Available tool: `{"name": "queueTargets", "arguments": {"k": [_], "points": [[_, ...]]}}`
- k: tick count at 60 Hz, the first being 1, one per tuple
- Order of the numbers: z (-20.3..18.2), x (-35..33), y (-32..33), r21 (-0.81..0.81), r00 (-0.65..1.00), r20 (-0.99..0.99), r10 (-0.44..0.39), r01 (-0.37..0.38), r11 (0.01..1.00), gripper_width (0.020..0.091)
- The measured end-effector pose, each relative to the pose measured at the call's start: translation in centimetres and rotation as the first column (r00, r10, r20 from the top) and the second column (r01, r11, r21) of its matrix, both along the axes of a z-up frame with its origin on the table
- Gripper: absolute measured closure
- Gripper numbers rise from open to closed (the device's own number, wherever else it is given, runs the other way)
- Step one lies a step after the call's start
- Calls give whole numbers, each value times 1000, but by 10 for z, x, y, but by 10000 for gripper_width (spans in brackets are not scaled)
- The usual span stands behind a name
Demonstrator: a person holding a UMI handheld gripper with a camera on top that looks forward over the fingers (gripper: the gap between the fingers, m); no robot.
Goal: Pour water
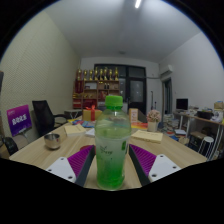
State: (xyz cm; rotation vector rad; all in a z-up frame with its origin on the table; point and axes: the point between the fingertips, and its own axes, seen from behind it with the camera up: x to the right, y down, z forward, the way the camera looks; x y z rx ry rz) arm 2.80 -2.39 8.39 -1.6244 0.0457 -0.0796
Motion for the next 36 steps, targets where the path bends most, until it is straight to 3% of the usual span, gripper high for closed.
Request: {"name": "queueTargets", "arguments": {"k": [2,5,18,19,21,23,27,28,36], "points": [[-3,3,6,-13,1000,-8,-14,14,1000,342],[-11,2,11,-34,999,-24,-24,24,999,563],[-14,6,12,-24,998,-57,-35,34,999,622],[-14,5,12,-25,998,-51,-34,33,999,660],[-13,5,13,-30,999,-40,-29,28,999,651],[-12,3,12,-35,1000,-19,-24,23,999,698],[-8,-3,16,-26,998,55,-33,34,999,722],[-5,-4,16,-22,996,83,-31,33,999,760],[36,-12,36,9,934,358,-26,25,1000,764]]}}
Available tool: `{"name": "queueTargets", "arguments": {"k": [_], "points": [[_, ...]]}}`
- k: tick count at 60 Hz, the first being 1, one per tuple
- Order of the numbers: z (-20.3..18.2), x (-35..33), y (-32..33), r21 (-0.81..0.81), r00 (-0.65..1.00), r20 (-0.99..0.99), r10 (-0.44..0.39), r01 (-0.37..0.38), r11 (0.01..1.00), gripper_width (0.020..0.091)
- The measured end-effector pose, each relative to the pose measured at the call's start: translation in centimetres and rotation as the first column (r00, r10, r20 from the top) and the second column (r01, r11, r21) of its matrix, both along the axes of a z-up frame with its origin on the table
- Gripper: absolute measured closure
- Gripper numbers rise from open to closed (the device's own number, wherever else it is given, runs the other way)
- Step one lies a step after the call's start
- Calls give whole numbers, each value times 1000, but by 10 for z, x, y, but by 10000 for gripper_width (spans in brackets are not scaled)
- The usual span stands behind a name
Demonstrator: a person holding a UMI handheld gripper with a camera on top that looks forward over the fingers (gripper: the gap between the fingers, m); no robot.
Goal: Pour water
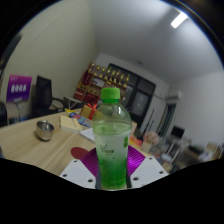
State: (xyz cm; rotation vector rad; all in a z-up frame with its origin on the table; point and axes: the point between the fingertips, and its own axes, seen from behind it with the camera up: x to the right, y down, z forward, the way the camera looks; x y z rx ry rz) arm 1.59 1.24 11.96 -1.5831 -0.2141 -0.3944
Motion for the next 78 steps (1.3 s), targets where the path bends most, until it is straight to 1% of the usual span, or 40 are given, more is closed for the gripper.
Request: {"name": "queueTargets", "arguments": {"k": [3,5,8,9,11,15,20,21,23,27,28,33,35,39,44,45,49,56,57,58,59,62,65,66,70,75,76,77,78], "points": [[17,-9,13,-1,990,142,5,-5,1000,764],[30,-14,17,-14,968,249,23,-20,1000,765],[44,-28,31,-18,909,414,37,-33,999,765],[44,-35,41,-13,883,469,40,-38,999,765],[49,-48,50,-23,806,590,48,-43,999,765],[56,-68,66,-42,593,802,70,-61,997,766],[51,-100,83,-62,318,945,78,-60,996,769],[57,-100,80,-81,262,961,93,-56,995,766],[48,-108,94,-76,170,982,84,-52,996,767],[53,-116,99,-63,-14,998,62,-37,997,761],[49,-120,111,-52,-53,997,50,-35,998,765],[52,-128,112,-37,-216,976,30,-28,999,764],[53,-132,124,-33,-258,966,25,-27,999,762],[56,-136,118,-22,-322,947,14,-22,1000,759],[57,-140,130,-20,-363,932,12,-18,1000,763],[58,-138,121,-22,-371,928,15,-15,1000,762],[57,-140,129,-28,-389,921,22,-10,1000,767],[56,-142,133,-34,-361,932,24,-20,999,764],[56,-142,134,-33,-348,937,23,-22,999,757],[57,-142,135,-33,-334,942,23,-24,999,764],[58,-142,125,-29,-316,949,19,-29,999,765],[59,-142,133,-43,-236,971,33,-39,998,764],[63,-145,132,-46,-71,997,41,-67,997,765],[62,-146,125,-23,8,1000,23,-84,996,767],[72,-142,129,-10,346,937,50,-117,993,766],[74,-137,136,16,704,704,89,-141,990,764],[73,-137,131,44,767,637,78,-137,990,765],[76,-130,112,74,818,569,79,-146,987,765],[80,-128,125,46,851,513,113,-158,986,767]]}}
